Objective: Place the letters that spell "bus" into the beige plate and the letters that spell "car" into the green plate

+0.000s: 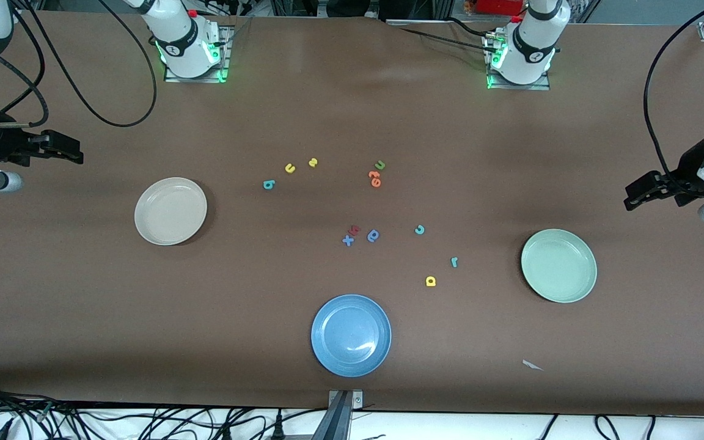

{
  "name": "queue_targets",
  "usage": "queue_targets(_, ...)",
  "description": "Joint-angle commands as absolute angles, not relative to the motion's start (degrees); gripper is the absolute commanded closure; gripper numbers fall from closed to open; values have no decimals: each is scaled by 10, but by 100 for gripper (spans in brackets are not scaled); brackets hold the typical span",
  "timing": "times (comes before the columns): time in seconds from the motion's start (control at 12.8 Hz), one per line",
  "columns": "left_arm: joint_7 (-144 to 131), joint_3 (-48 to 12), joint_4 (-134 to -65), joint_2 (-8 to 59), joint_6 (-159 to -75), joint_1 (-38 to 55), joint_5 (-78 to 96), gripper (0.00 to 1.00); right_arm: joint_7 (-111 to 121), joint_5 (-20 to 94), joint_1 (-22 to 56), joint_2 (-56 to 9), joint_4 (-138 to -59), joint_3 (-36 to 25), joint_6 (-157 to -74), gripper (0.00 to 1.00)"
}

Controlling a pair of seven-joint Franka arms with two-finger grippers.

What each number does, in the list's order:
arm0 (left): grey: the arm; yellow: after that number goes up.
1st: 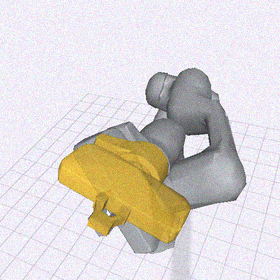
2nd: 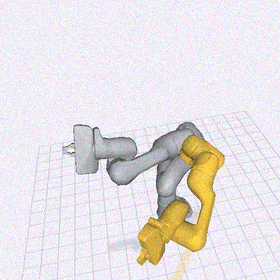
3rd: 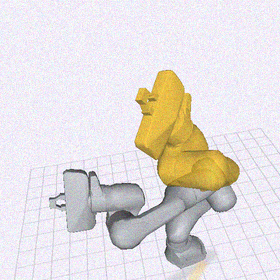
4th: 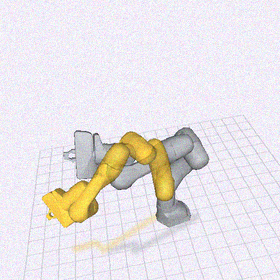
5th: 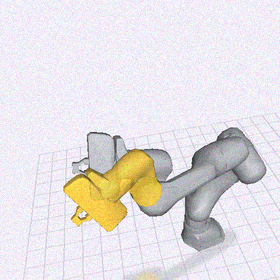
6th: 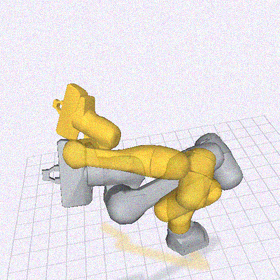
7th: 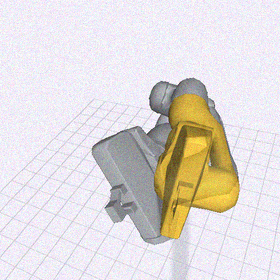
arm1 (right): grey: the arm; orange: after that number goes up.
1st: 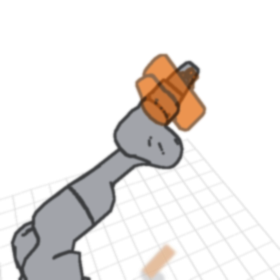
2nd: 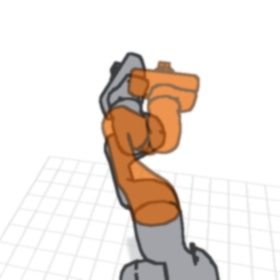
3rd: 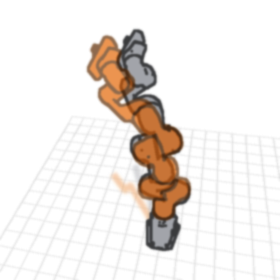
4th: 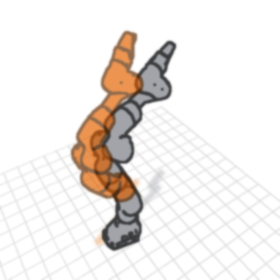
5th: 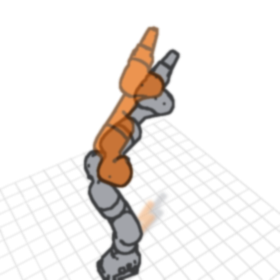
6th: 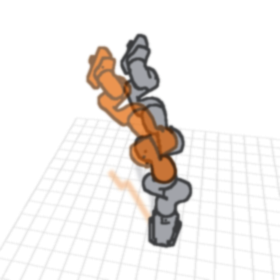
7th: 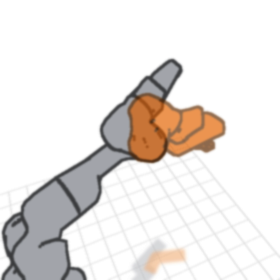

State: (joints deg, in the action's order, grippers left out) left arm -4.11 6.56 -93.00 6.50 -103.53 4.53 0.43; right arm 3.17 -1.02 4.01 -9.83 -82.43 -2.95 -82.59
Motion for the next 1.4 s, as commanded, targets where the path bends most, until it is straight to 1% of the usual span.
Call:
queue_targets(0.0,-33,65,-935,59,-1039,46,8,0,27,-9,43,-99,-822,-30,-820,0)
queue_targets(0.47,-33,65,-935,59,-1039,46,8,0,28,-13,40,-99,-819,-31,-831,0)
queue_targets(0.7,-33,65,-935,59,-1039,46,8,0,28,-10,40,-99,-819,-47,-867,0)
queue_targets(0.86,-33,65,-935,60,-1039,46,8,0,27,-10,40,-98,-817,-47,-884,0)
queue_targets(1.32,-33,65,-935,59,-1039,46,8,0,27,-1,40,-97,-817,-47,-884,0)
